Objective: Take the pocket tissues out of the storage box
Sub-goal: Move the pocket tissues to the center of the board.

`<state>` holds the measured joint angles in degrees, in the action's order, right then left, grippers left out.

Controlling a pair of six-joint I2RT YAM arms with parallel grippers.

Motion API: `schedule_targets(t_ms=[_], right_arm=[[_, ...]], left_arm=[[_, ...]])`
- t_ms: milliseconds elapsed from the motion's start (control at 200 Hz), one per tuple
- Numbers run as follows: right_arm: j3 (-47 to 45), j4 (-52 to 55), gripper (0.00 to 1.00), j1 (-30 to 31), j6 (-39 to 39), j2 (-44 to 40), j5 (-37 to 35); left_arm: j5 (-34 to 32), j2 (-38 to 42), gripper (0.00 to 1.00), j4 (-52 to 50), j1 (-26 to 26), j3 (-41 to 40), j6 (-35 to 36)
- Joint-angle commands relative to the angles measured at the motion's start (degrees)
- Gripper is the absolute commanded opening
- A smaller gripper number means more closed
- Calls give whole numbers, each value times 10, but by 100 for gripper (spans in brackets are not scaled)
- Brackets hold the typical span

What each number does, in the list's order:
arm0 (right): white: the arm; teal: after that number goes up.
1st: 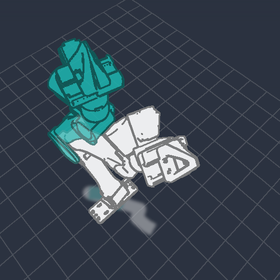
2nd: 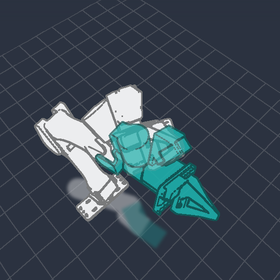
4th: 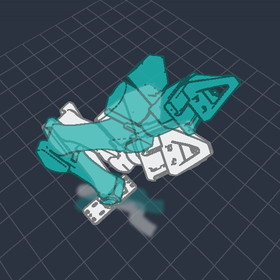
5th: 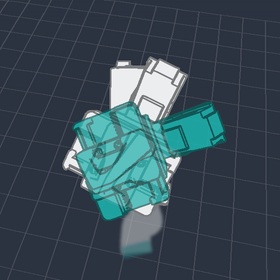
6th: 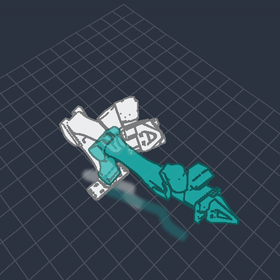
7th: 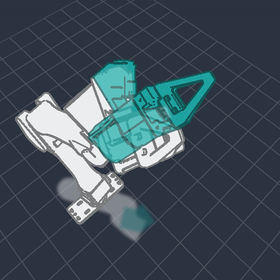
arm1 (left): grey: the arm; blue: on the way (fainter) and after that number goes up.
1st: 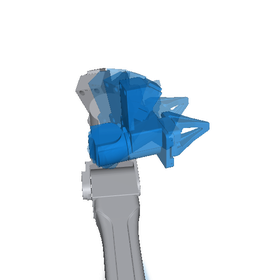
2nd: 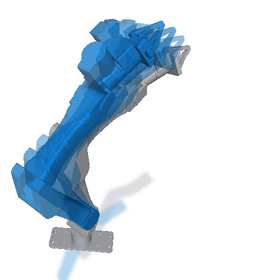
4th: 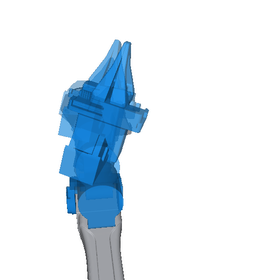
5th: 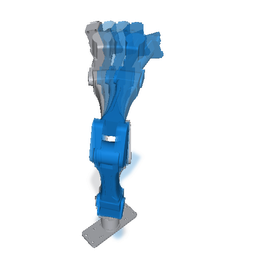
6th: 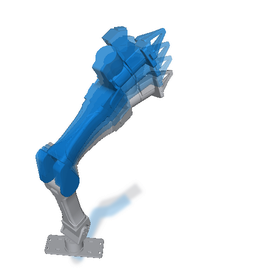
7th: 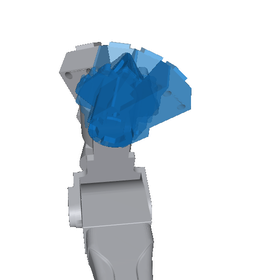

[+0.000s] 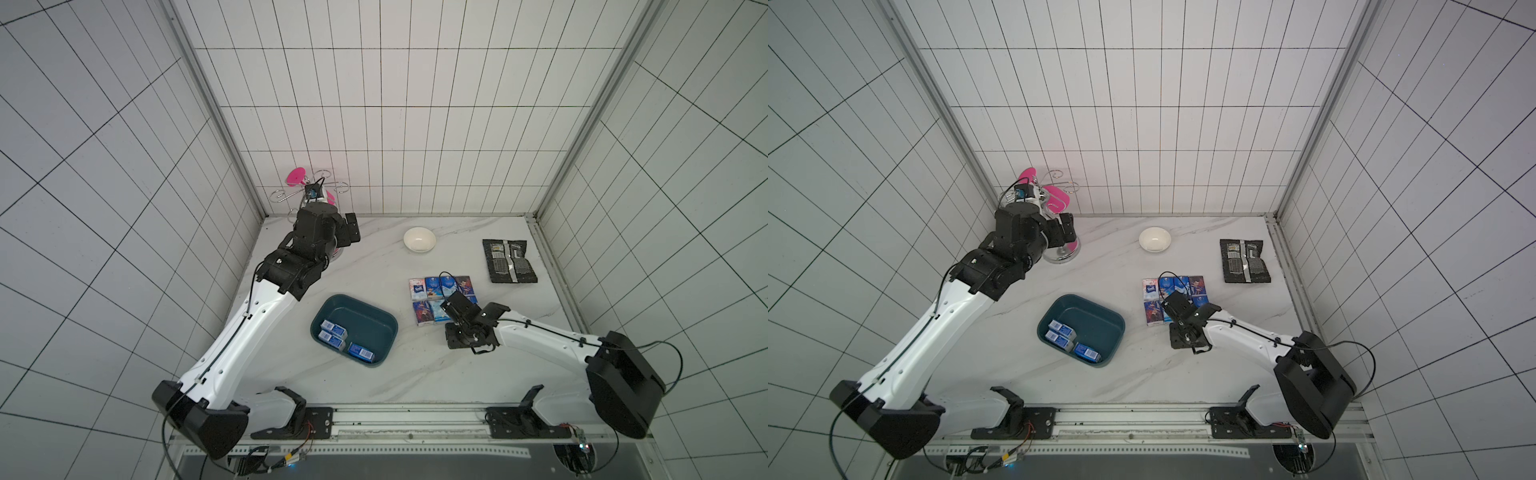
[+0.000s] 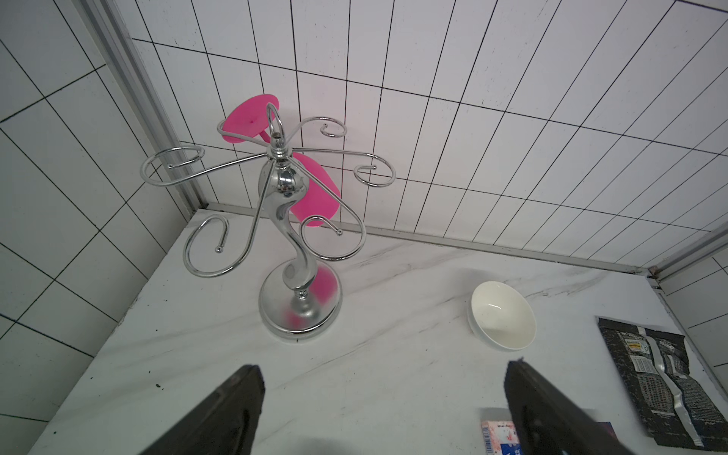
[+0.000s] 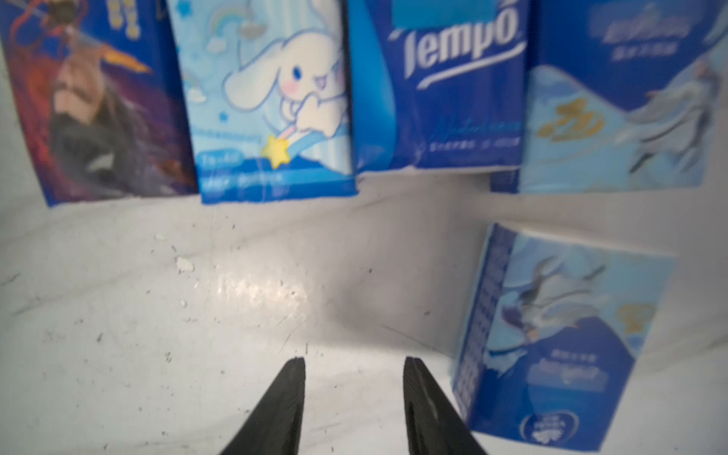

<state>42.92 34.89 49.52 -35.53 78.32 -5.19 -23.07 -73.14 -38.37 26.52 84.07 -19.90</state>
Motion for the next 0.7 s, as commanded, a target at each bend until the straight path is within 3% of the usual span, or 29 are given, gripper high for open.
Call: schedule_targets(t_ms=[0,440,695], right_arm=[[-15,38,44,4,-14,-31,-11],[-58,69,45,0,-30,-67,-15],[-70,52,45,-52,-10,-71,-26]], left_arm=[[-6,3,99,6,-2,6,5],[3,-13,98,11,-1,14,1],[3,-16,98,11,-1,19,2]])
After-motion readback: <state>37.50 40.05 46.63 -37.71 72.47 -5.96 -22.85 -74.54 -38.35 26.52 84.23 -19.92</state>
